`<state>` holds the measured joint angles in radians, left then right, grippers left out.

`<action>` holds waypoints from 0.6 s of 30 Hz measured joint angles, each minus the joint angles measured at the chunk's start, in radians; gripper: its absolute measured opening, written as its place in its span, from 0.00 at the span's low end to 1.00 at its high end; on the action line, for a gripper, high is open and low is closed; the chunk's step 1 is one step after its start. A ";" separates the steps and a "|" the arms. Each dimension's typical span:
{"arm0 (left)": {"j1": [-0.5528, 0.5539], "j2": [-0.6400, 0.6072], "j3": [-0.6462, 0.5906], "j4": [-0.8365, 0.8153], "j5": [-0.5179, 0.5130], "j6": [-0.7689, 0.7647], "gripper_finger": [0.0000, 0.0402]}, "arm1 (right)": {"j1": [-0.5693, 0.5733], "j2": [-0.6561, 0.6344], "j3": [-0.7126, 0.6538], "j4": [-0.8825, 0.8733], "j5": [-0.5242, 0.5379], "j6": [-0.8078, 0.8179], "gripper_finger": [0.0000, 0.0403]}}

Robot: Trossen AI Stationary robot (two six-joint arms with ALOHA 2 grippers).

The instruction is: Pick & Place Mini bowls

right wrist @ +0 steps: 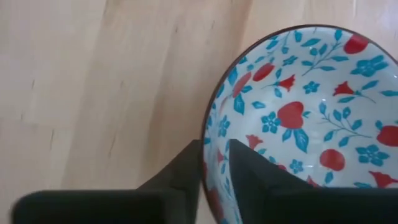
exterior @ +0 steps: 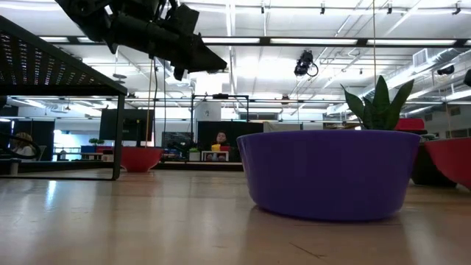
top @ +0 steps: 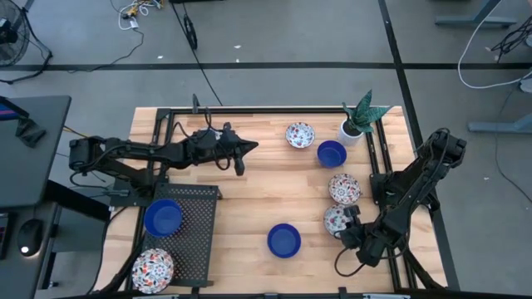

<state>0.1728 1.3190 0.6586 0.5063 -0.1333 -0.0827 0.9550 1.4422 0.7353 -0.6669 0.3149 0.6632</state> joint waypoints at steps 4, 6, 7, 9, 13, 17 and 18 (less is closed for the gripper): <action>-0.044 0.000 0.000 0.000 0.000 0.060 0.04 | 0.000 -0.003 0.004 0.005 0.024 -0.020 0.04; -0.072 0.000 0.000 0.000 0.000 0.090 0.04 | 0.000 -0.004 0.007 0.019 0.037 -0.055 0.03; -0.088 0.000 0.000 0.000 0.000 0.095 0.05 | -0.004 -0.001 0.015 0.028 0.046 -0.067 0.03; -0.115 0.000 0.000 0.000 0.007 0.111 0.08 | -0.024 0.000 0.041 0.041 0.050 -0.105 0.04; -0.156 0.000 0.007 -0.006 0.071 0.131 0.22 | -0.107 -0.001 0.095 0.071 0.060 -0.267 0.02; -0.186 0.000 0.037 -0.009 0.161 0.180 0.39 | -0.217 -0.010 0.130 0.157 0.067 -0.486 0.02; -0.191 0.000 0.047 -0.013 0.197 0.200 0.42 | -0.249 -0.015 0.132 0.183 0.066 -0.545 0.02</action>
<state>-0.0185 1.3190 0.7060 0.4934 0.0640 0.1174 0.7060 1.4267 0.8677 -0.4839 0.3810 0.1178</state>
